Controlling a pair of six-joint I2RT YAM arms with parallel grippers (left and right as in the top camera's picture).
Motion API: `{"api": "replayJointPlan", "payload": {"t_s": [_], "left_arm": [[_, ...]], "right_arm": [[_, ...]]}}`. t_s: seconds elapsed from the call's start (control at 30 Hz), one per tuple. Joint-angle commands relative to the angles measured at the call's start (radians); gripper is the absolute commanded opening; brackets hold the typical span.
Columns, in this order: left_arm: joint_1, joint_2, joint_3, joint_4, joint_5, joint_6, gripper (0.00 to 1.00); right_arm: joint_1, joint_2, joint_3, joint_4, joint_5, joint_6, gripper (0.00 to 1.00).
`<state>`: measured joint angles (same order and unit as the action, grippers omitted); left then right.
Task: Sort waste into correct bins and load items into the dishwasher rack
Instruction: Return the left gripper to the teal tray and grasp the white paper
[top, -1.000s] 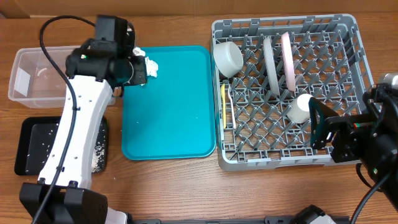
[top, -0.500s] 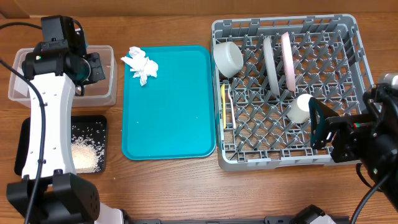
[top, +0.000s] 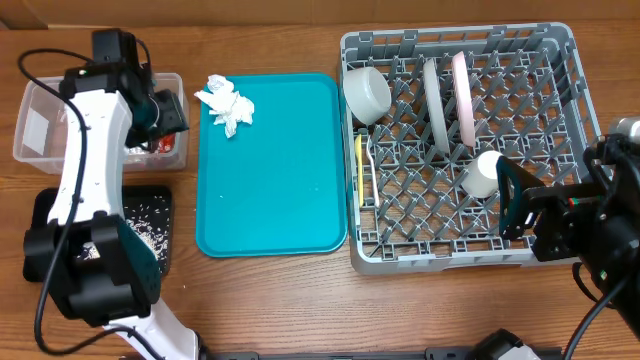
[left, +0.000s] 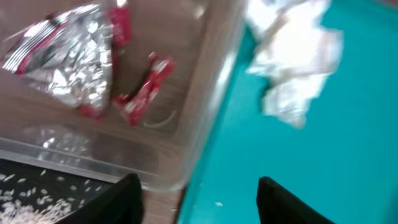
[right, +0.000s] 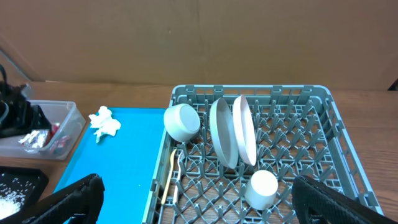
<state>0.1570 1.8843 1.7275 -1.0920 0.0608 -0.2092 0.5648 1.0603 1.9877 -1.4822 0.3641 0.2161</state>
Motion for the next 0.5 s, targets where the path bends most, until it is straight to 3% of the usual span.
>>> {"api": "replayJointPlan", "payload": {"t_s": [0.0,0.1,0.2,0.47], "left_arm": [[-0.065,-0.080,0.054,0.024,0.089,0.003,0.62],[-0.163,-0.036,0.038,0.091,0.041,0.080,0.67],[-0.236,0.050,0.023,0.173,-0.078,0.086,0.82],[-0.253,0.319,0.022,0.348,-0.130,0.033,0.82]], "right_arm": [[0.001,-0.003,0.003,0.005,0.005,0.005,1.00],[0.001,-0.003,0.003,0.005,0.005,0.005,1.00],[0.001,-0.003,0.003,0.005,0.005,0.005,1.00],[0.001,-0.003,0.003,0.005,0.005,0.005,1.00]]}}
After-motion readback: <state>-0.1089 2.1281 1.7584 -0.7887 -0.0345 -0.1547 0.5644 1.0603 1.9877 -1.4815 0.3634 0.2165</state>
